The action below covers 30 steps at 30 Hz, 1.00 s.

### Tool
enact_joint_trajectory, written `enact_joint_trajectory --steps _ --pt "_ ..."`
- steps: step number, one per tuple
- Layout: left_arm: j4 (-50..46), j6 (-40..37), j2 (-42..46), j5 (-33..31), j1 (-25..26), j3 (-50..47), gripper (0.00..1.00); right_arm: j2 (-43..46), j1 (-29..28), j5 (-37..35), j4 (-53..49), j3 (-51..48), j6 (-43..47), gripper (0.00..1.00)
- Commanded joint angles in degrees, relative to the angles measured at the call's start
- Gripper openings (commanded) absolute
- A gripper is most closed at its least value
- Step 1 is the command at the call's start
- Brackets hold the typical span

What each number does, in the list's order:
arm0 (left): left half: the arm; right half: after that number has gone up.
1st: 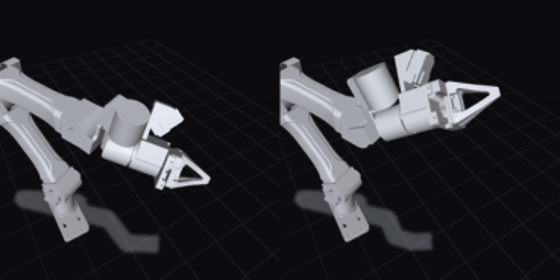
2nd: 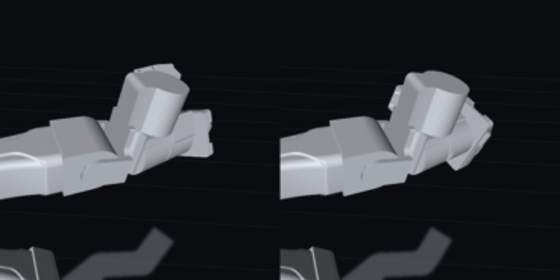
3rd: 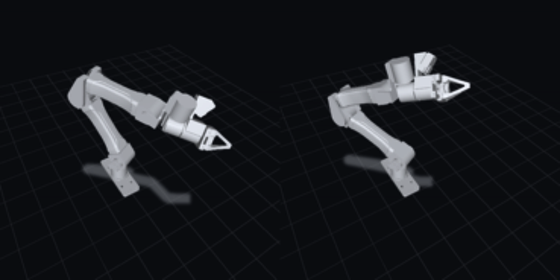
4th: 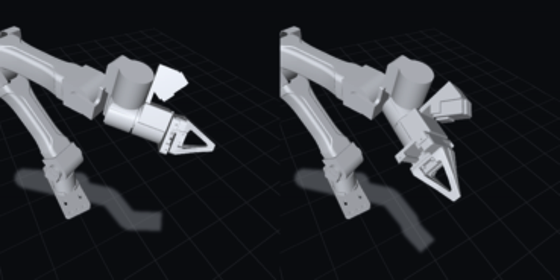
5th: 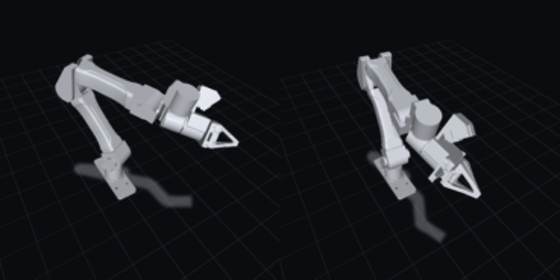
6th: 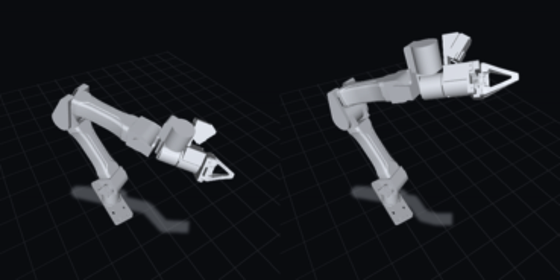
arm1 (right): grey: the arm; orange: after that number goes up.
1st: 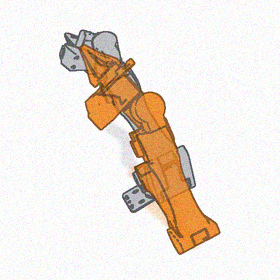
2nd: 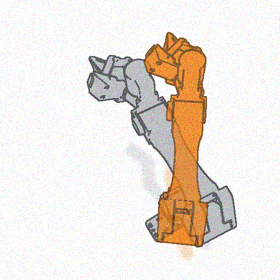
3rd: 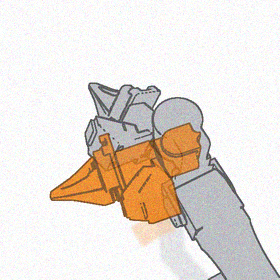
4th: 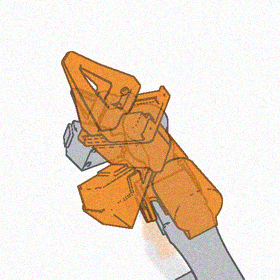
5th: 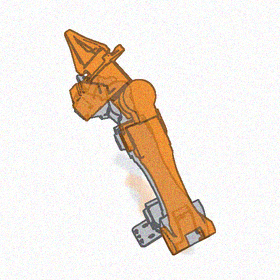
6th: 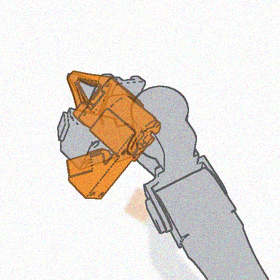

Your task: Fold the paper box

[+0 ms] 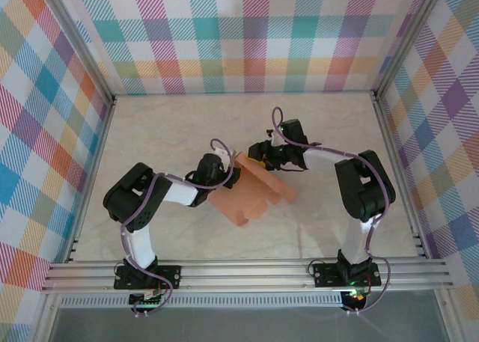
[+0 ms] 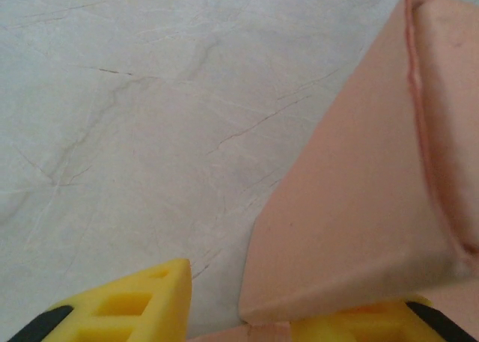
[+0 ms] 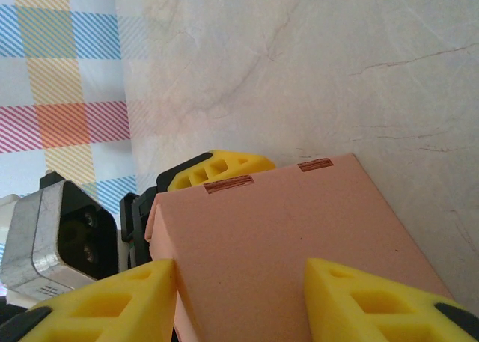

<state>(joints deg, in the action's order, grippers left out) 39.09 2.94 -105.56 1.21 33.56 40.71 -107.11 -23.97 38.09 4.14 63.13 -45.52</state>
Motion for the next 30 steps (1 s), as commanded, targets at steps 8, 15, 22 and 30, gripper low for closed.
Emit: enact_joint_trajectory --steps 8,15,22,30 --pt "7.2 -0.8 2.1 -0.5 -0.3 -0.7 0.35 -2.0 0.3 2.3 -2.8 0.2 0.5 0.47" --pt "7.5 1.0 -0.5 0.8 -0.3 1.0 0.22 -2.0 0.3 3.6 -1.5 0.0 -0.7 0.47" --pt "5.6 0.4 -0.8 3.5 -0.3 2.0 0.12 -2.2 0.3 4.9 -0.6 -0.2 -1.5 0.48" --pt "6.2 0.4 -2.5 5.7 -0.3 3.0 0.26 -3.0 0.3 6.0 0.1 0.1 -2.1 0.48"
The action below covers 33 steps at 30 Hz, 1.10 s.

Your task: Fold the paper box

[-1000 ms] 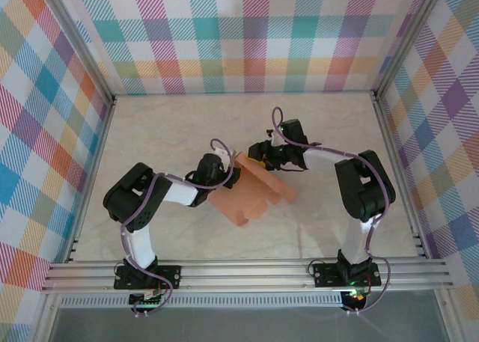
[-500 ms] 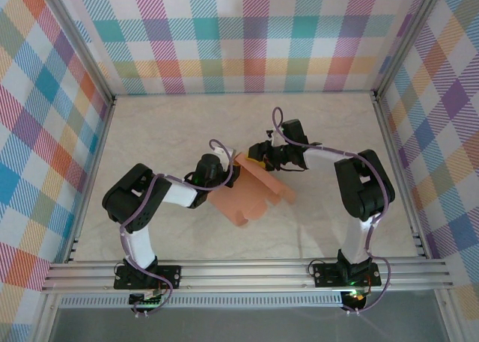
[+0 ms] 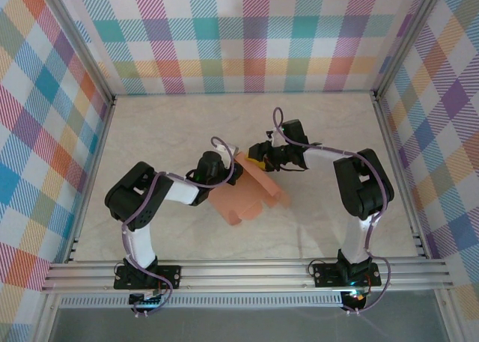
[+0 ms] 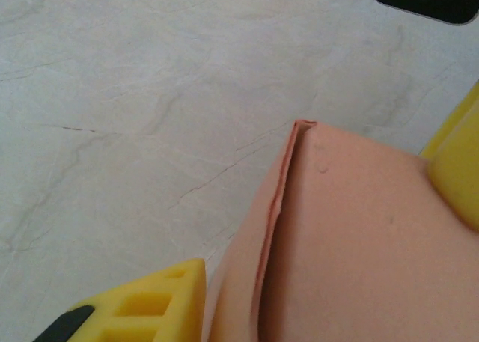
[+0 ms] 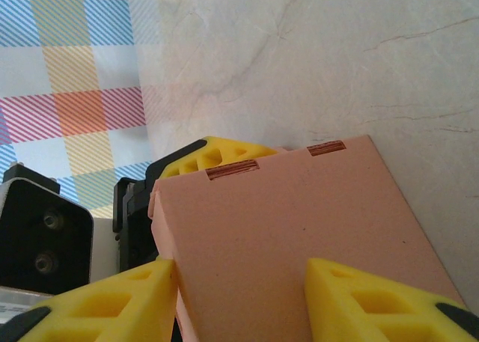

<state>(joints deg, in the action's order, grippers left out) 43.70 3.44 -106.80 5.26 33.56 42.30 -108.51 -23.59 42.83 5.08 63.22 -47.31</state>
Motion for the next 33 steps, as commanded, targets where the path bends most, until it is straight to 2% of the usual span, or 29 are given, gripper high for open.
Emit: enact_joint_trajectory --steps 1,3,5,9,16,22,23,28,33 --pt "1.4 0.0 -1.4 1.8 -0.3 1.6 0.23 -1.6 0.0 1.4 -0.9 0.0 -0.3 0.48" --pt "1.4 0.0 -1.6 2.0 -0.3 1.7 0.18 -1.6 -0.1 1.3 -0.9 -0.1 -0.4 0.48" --pt "1.3 0.3 -1.9 1.7 -0.3 1.7 0.16 -1.5 0.0 1.2 -0.9 -0.1 -0.4 0.48" --pt "1.5 0.1 -2.4 1.8 -0.3 1.1 0.21 -1.6 0.0 1.3 -0.9 0.3 -0.8 0.48" --pt "2.8 -0.4 -3.6 1.7 -0.3 0.5 0.23 -2.4 0.0 1.5 -0.9 1.6 -0.9 0.48" --pt "2.2 0.0 -3.5 1.7 -0.3 0.8 0.10 -2.4 0.0 1.0 -1.5 1.4 -0.2 0.48" --pt "2.2 0.1 -3.4 1.9 -0.3 0.8 0.05 -2.4 0.0 0.5 -2.3 1.5 0.3 0.48" --pt "2.2 0.4 -3.1 1.6 -0.3 0.8 0.03 -2.6 -0.1 -2.2 -6.7 1.9 3.7 0.48" --pt "2.1 0.7 -2.7 1.0 -0.3 0.4 0.00 -1.7 -0.1 -1.5 -5.7 1.6 3.0 0.48"
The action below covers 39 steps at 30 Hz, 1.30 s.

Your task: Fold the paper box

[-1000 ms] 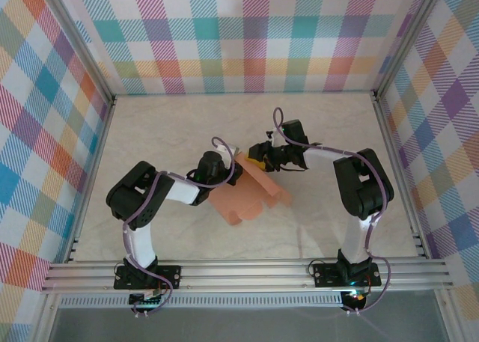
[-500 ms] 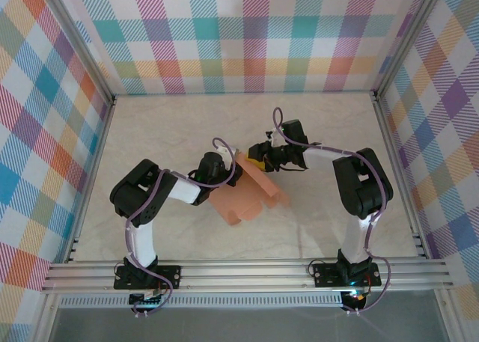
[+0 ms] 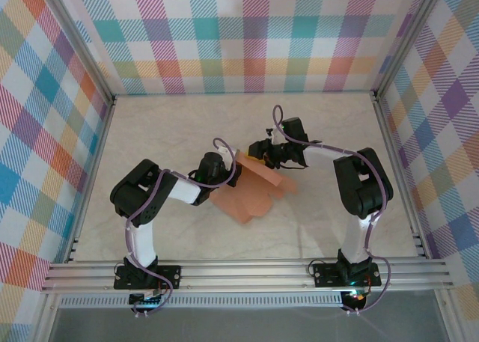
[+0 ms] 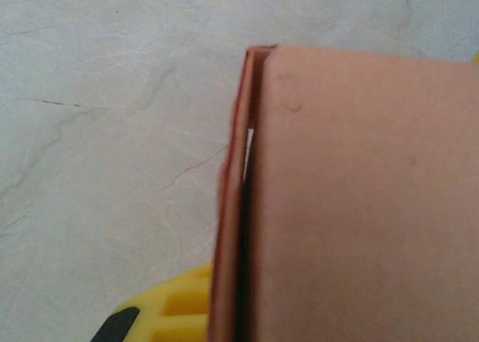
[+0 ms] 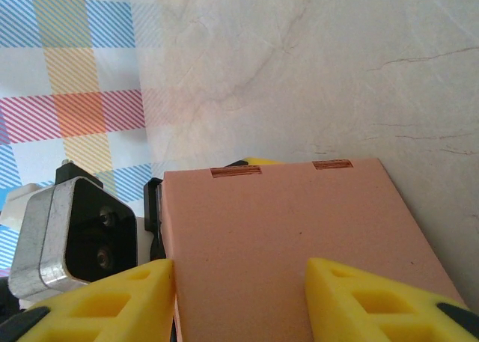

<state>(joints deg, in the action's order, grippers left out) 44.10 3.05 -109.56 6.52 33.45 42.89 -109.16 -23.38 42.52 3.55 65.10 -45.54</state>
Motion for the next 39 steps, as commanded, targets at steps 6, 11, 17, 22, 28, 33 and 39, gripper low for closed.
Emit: enact_joint_trajectory --steps 6,11,17,22,28,33,39 --pt "1.2 1.8 0.4 -1.1 -0.2 -0.1 0.00 7.1 0.3 -4.2 -5.3 0.7 3.2 0.70" --pt "-1.0 7.4 1.0 -1.9 -1.3 1.5 0.00 17.7 4.8 -11.2 -8.3 -1.0 4.7 0.78" --pt "-0.5 25.0 -1.7 4.3 -4.5 5.1 0.00 33.0 14.2 -16.7 -6.5 -10.3 2.4 0.76" --pt "5.5 36.7 -4.5 8.2 -5.7 6.8 0.00 41.1 20.2 -15.2 -2.6 -18.8 -1.6 0.72" --pt "11.8 44.9 -6.5 13.4 -6.2 9.2 0.00 39.9 20.4 -6.8 8.2 -25.9 -7.6 0.63" --pt "17.1 49.3 -7.9 15.0 -6.1 9.8 0.00 35.8 16.1 -3.1 11.8 -25.0 -9.1 0.50" --pt "18.8 47.8 -7.9 14.6 -5.9 8.8 0.00 31.3 12.9 -2.7 17.1 -21.7 -12.3 0.45"
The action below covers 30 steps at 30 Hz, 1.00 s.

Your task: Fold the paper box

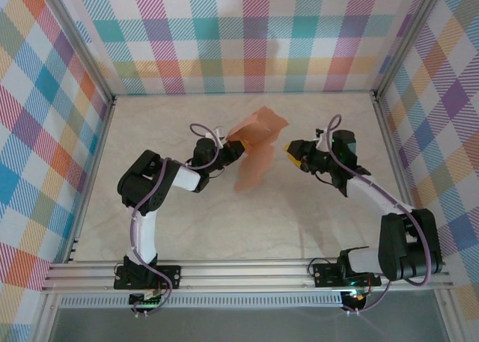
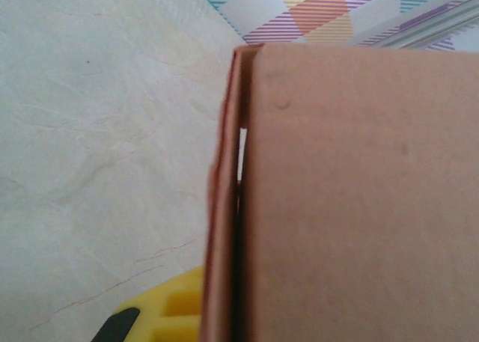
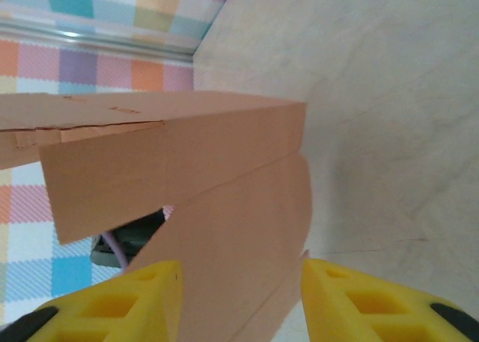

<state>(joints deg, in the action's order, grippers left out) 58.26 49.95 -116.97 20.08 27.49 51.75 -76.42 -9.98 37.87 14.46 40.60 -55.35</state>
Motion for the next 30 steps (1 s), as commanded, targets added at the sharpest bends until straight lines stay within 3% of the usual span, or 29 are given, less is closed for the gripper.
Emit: enact_joint_trajectory --steps 1,9,19,30 --pt "4.8 0.8 -0.5 1.3 0.0 0.0 0.00 -2.3 -1.0 2.0 6.9 3.5 -2.9 0.44" --pt "5.2 -0.3 -0.2 1.6 0.1 -0.7 0.00 -9.3 -3.1 3.8 13.0 7.4 -7.2 0.38" --pt "5.5 -0.9 -1.2 1.5 0.3 -0.6 0.00 -12.0 -5.3 4.0 12.5 9.0 -7.1 0.44" --pt "5.3 -2.1 -1.0 0.7 0.5 -0.9 0.00 -13.5 -5.7 3.9 10.0 9.3 -8.3 0.19"
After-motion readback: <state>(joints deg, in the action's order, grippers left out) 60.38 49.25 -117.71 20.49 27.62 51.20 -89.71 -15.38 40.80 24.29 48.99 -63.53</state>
